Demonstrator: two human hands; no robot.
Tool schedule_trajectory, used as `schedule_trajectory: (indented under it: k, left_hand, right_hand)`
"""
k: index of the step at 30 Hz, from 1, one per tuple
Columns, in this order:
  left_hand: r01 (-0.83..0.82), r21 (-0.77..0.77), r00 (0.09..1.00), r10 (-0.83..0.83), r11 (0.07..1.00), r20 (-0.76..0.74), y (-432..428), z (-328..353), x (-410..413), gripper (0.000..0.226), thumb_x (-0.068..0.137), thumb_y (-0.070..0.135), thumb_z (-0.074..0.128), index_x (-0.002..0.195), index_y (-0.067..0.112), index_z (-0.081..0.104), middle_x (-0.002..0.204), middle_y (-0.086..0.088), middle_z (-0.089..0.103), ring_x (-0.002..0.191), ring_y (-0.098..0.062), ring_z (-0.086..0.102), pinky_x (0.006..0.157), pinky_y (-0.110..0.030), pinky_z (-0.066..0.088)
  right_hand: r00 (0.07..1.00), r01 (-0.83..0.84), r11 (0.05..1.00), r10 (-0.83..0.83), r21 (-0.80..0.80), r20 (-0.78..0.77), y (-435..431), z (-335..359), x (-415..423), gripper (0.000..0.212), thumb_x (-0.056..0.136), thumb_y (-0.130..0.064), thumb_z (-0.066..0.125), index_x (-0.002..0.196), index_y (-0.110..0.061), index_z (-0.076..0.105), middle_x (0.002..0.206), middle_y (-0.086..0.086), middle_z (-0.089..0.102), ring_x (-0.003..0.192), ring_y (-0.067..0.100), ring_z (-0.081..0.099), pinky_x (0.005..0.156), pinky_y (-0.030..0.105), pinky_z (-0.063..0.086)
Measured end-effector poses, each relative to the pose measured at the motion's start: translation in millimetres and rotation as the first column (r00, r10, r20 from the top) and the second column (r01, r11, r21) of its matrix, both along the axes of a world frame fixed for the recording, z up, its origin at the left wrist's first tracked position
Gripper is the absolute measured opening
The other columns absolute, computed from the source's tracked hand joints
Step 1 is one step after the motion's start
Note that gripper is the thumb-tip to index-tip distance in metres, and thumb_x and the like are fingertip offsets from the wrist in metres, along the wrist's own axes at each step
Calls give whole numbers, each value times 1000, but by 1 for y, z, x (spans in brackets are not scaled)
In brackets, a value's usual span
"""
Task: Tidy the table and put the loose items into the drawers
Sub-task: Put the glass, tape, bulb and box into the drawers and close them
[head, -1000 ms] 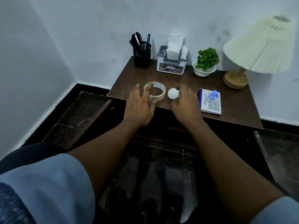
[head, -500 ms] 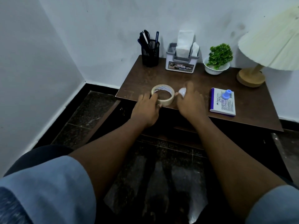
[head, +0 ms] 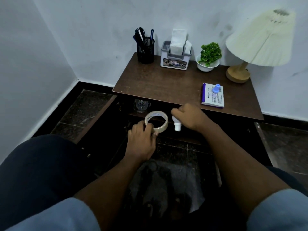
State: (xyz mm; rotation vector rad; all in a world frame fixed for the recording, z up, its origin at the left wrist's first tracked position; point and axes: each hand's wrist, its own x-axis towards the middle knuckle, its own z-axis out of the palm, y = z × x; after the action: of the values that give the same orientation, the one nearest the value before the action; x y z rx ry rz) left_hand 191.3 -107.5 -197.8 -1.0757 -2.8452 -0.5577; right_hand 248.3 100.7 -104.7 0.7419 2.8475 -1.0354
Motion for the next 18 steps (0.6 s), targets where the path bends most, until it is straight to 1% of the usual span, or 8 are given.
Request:
schedule_trajectory:
  k: [2,4,7,9,11,12,14,18]
  left_hand:
    - [-7,-28,1000,8,1000,19,7,-3,1,28,102,43,47,119,22,53,126,-11,54,112,-31,50,92,-47,40]
    - [-14,-77,999,16,997,30,16,-4,-4,28,103,43,45,121,22,53,125,-10,56,113,-31,49,94,-48,38]
    - [-18,-149,998,28,989,59,31,-7,-17,28,104,40,45,122,22,56,125,-10,60,115,-32,49,94,-49,35]
    - [-15,-194,997,29,981,74,41,-11,-27,27,104,38,46,122,22,58,125,-10,62,116,-34,49,94,-50,35]
    - [-20,-208,995,40,978,96,52,-15,-39,27,104,36,47,122,21,60,124,-12,63,116,-37,49,95,-51,36]
    - [-29,-204,992,53,979,111,58,-18,-44,26,104,34,48,121,21,61,122,-13,64,116,-38,49,94,-51,36]
    - [-53,-203,987,82,978,137,69,-25,-56,24,102,33,50,117,20,63,116,-15,67,117,-40,50,93,-50,37]
    - [-74,-215,981,110,974,159,84,-37,-79,24,97,35,55,111,21,68,112,-16,70,116,-41,54,93,-47,39]
  right_hand:
    - [995,39,999,-37,-17,94,7,-17,4,48,89,-49,51,56,-14,50,57,2,54,58,19,49,61,38,42]
    - [979,39,999,-31,-37,200,15,-28,3,53,91,-54,50,66,-8,60,67,9,64,63,22,57,61,35,44]
    - [944,-9,997,34,-78,328,27,-41,-4,46,93,-46,54,75,-8,72,67,6,72,64,19,64,59,29,47]
    - [953,-27,999,38,-40,300,33,-55,-11,33,91,-38,57,83,-11,74,79,1,75,77,21,67,68,31,51]
    - [976,-8,1000,2,28,220,36,-71,-18,21,93,-31,60,98,-12,68,100,6,71,93,27,64,76,31,46]
    - [986,2,999,-10,46,169,37,-80,-23,21,96,-27,59,104,-9,66,106,11,69,99,31,64,78,30,45]
    - [994,17,997,-25,80,104,38,-99,-33,23,100,-21,55,112,-5,65,115,18,69,107,38,63,83,33,49]
    - [991,73,992,-84,105,103,39,-130,-48,35,99,-12,54,134,-9,62,135,19,64,123,40,60,98,33,46]
